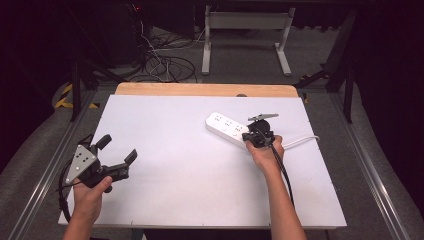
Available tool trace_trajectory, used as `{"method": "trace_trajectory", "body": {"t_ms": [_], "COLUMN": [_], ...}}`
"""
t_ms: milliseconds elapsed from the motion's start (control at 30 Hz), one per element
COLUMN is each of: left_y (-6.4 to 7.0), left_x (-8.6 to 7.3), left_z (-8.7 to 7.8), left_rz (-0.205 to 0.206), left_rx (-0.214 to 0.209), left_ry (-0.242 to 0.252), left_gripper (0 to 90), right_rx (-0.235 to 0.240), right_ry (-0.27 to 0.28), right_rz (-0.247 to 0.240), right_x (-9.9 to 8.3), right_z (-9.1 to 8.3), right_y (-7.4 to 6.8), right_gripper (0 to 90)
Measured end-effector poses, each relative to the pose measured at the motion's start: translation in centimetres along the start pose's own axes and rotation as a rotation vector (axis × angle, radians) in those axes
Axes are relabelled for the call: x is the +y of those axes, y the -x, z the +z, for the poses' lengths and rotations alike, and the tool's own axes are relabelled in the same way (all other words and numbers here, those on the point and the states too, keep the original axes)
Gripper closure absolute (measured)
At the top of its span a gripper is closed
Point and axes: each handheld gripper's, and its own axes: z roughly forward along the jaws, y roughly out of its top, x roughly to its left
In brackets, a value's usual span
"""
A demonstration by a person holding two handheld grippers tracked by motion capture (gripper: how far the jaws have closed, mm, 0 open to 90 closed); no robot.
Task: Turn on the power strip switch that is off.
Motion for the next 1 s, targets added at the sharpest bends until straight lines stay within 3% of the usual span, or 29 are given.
{"method": "trace_trajectory", "body": {"t_ms": [533,1000], "left_y": [-0.1,0.0], "left_x": [0.0,-0.1], "left_z": [0.1,0.2], "left_rz": [-0.002,-0.002], "left_rx": [-0.001,-0.002], "left_ry": [-0.002,-0.003], "left_gripper": [2.6,2.6], "right_rx": [-0.006,0.001], "right_ry": [0.033,0.109], "right_rz": [-0.023,-0.061], "right_x": [-0.3,-0.2], "right_z": [-0.7,-2.3], "right_y": [0.5,0.5], "right_gripper": [90.0,90.0]}}
